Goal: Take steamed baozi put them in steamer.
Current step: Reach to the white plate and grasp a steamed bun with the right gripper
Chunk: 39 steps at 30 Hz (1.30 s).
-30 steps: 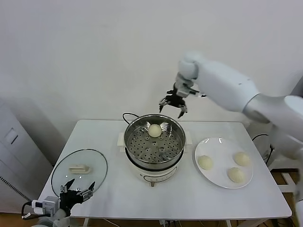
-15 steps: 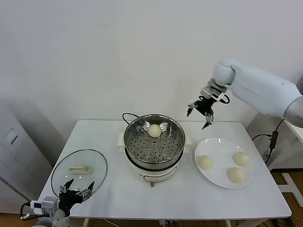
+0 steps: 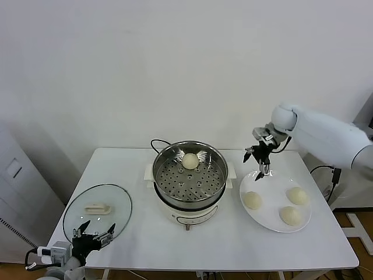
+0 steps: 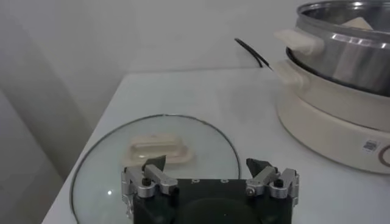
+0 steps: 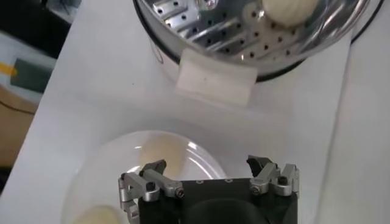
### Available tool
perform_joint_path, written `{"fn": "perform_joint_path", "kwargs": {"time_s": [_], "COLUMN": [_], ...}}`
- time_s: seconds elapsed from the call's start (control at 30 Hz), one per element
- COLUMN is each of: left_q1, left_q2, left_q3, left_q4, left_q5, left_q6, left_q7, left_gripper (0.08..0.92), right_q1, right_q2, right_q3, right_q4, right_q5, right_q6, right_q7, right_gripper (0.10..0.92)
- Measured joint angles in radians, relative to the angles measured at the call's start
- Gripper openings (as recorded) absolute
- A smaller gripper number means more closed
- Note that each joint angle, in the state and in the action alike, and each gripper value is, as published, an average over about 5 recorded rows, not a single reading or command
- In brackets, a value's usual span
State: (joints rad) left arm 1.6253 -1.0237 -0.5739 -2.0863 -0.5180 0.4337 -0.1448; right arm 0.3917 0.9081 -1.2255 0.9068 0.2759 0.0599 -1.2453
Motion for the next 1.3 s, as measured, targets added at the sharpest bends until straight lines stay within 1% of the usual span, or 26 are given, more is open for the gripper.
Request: {"fn": "perform_joint_path", "kwargs": {"time_s": [0.73, 0.83, 1.03, 1.2, 1.3], "left_q1": [-0.008, -0.006, -0.005, -0.005, -0.004], "left_q2": [0.001, 0.002, 0.001, 0.000, 0.000], "left_q3": [0.008, 0.008, 0.007, 0.007, 0.007], "left_q4": [0.016, 0.016, 0.017, 0.016, 0.016], "left_q5": [0.000, 0.000, 0.000, 0.000, 0.000], "left_q6": [-0.002, -0.003, -0.004, -0.004, -0.004], "left_q7": [0.002, 0.002, 0.002, 0.002, 0.002], "left_gripper": [0.823, 0.823, 0.823, 0.823, 0.823], "right_q1": [-0.213, -0.227, -0.252, -0.265, -0.268], "right_q2": [0.005, 0.005, 0.006, 0.004, 0.002], "right_q3": [0.139, 0.151, 0.177, 0.193, 0.200], "right_q4": [-0.069, -0.074, -0.078, -0.077, -0.075], "right_q5": [-0.104, -0.114, -0.128, -0.137, -0.143], "right_q6": [-0.032, -0.033, -0.033, -0.030, -0.026], "right_q7": [0.044, 0.046, 0.053, 0.055, 0.057], "right_gripper": [0.823, 0.812, 0.717, 0.597, 0.547]}}
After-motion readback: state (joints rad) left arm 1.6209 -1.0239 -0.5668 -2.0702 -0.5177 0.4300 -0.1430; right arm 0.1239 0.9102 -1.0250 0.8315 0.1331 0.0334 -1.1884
